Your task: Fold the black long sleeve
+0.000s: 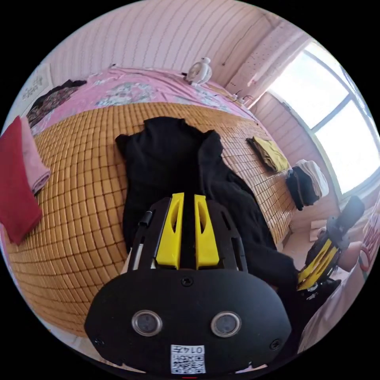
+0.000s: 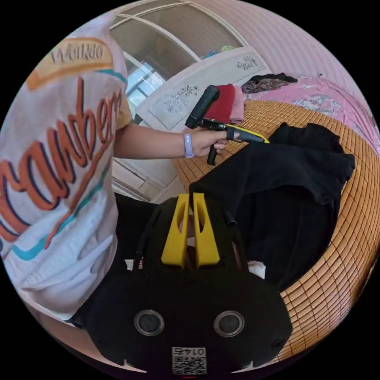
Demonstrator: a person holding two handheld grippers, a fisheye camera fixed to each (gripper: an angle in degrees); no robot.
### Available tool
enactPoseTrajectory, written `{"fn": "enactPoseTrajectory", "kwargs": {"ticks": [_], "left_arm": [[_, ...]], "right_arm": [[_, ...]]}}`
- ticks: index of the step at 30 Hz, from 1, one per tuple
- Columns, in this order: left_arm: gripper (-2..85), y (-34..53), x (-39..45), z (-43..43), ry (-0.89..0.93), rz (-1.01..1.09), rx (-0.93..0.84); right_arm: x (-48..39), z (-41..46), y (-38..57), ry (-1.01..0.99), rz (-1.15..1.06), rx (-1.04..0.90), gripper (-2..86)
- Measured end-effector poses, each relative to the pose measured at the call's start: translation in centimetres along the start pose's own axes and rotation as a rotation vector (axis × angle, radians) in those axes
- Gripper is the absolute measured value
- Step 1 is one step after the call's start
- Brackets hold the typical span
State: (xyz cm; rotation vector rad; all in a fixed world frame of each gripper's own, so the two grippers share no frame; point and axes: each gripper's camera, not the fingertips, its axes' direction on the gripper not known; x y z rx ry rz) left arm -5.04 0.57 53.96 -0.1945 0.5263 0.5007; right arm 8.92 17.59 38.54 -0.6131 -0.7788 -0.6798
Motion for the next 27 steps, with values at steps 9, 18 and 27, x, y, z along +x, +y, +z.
{"fn": "enactPoseTrajectory", "kwargs": {"ticks": [9,18,27], "left_arm": [[8.0,4.1,-1.4,-2.3,0.085,-0.13,-0.113],[9.4,4.8,7.0,-2.7,0.088,0.059,-0.197],[5.8,6.6,9.7,0.7,-0.004,0.184,-0.337]], "right_arm": [[8.1,-0.6,-3.7,0.345,0.192,0.009,5.2],[19.3,-9.1,-9.7,0.478,0.382,0.241,2.9],[13.7,-0.2,-1.9,0.222,0.537,-0.045,1.5]]}}
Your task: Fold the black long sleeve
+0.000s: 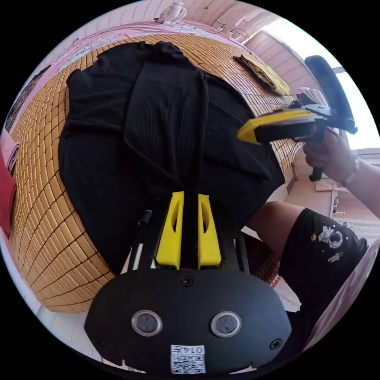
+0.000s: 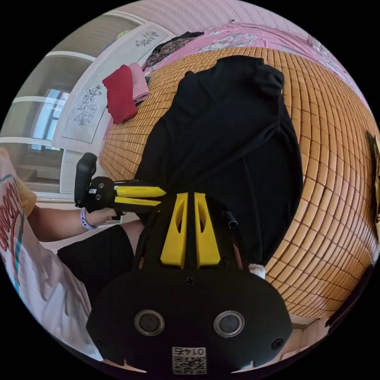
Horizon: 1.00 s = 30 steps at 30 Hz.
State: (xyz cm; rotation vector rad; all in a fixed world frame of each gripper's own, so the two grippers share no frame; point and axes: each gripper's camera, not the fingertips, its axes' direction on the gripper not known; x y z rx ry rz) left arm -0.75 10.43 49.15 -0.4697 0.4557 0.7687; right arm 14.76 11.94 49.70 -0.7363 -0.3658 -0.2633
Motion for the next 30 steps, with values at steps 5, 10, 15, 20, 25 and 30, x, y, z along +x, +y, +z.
{"fn": "enactPoseTrajectory", "kwargs": {"ticks": [5,10,15,20,25,30], "left_arm": [[0.7,3.3,-2.9,-4.9,0.061,-0.172,0.044],[0.3,8.1,-6.3,-8.5,-0.002,-0.304,0.008],[3.9,10.7,-8.3,-9.8,0.033,-0.395,0.002],[5.6,9.5,-8.3,-11.9,0.024,-0.32,0.069],[6.4,3.5,-12.5,-14.9,0.016,-0.271,0.288],[10.1,-5.2,-19.1,-16.5,0.007,-0.284,0.43]], "right_arm": [[-1.5,0.8,1.0,-0.059,-0.026,-0.074,1.5],[-2.2,1.2,0.8,-0.08,-0.081,-0.113,2.5],[-2.9,2.4,0.2,-0.081,-0.108,-0.156,4.5],[-2.7,1.8,-0.7,-0.055,-0.146,-0.118,5.2],[3.4,-5.4,-7.2,0.191,-0.075,0.218,8.0],[10.8,-11.0,-14.5,0.232,0.061,0.432,11.0]]}}
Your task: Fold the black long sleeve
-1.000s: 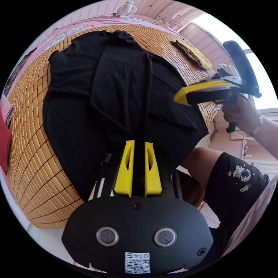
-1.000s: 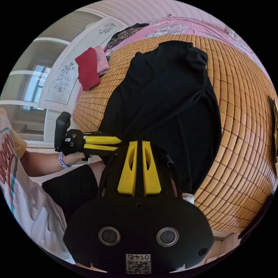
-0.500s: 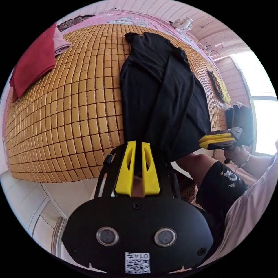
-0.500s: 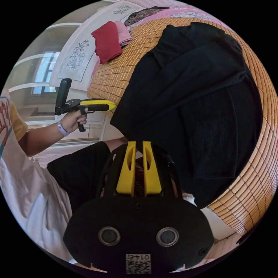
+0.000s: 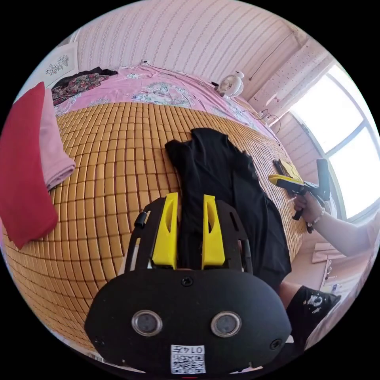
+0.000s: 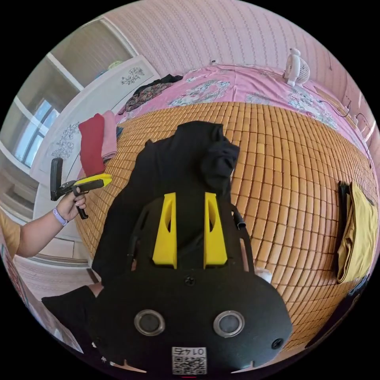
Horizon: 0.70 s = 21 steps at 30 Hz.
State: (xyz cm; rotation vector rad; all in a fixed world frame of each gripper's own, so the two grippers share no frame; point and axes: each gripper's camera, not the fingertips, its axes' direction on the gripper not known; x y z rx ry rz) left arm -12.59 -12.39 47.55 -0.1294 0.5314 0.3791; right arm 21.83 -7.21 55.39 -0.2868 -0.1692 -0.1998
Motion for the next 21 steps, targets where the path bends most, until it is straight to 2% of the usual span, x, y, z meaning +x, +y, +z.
{"fn": "enactPoseTrajectory", "kwargs": {"ticks": [2,7,12,14,21], "left_arm": [[11.5,-3.9,-1.7,2.0,-0.004,-0.054,0.001],[12.4,-7.9,-4.5,5.2,0.082,-0.24,-0.07],[3.8,-10.0,-3.9,5.9,-0.073,-0.192,-0.217],[-0.2,-10.8,-3.5,4.5,-0.017,-0.149,-0.175],[-1.0,-11.6,0.0,-3.5,0.033,0.045,0.038]], "right_arm": [[2.5,0.9,-2.4,-0.018,0.072,0.005,11.3],[6.1,4.6,-6.0,-0.101,0.172,-0.12,9.8],[7.5,4.3,-7.1,-0.118,0.209,-0.168,1.5],[7.4,2.9,-7.6,-0.092,0.178,-0.137,0.5],[5.1,-6.2,-7.7,-0.163,0.018,0.058,0.0]]}}
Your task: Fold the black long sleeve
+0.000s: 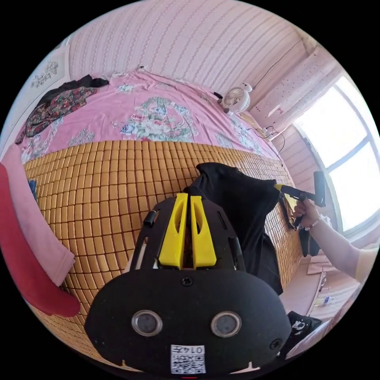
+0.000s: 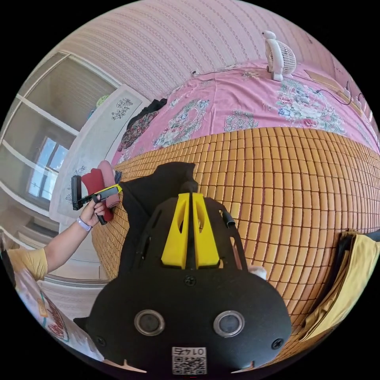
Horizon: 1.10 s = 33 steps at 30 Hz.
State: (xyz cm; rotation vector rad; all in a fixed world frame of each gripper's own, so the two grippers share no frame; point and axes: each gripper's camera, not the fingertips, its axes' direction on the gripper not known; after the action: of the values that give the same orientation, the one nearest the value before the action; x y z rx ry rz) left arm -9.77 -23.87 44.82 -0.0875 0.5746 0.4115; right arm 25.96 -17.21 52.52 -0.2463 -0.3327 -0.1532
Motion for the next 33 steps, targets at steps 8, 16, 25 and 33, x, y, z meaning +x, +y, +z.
{"fn": "enactPoseTrajectory", "kwargs": {"ticks": [8,16,25,33], "left_arm": [[-0.5,17.1,3.8,-11.0,0.26,0.081,0.055],[3.7,35.7,3.8,-7.2,0.101,-0.333,-0.284],[7.5,35.5,8.5,-3.1,-0.141,-0.191,-0.339],[3.9,38.8,12.2,0.6,-0.323,-0.078,-0.363]], "right_arm": [[-8.1,-7.9,12.7,-0.085,-0.297,-0.11,1.1],[-8.4,-3.9,28.4,0.143,0.058,-0.489,6.2],[-12.1,-2.1,28.8,0.271,0.117,-0.403,7.2],[-16.6,-0.1,29.6,0.407,-0.037,-0.464,6.4]]}}
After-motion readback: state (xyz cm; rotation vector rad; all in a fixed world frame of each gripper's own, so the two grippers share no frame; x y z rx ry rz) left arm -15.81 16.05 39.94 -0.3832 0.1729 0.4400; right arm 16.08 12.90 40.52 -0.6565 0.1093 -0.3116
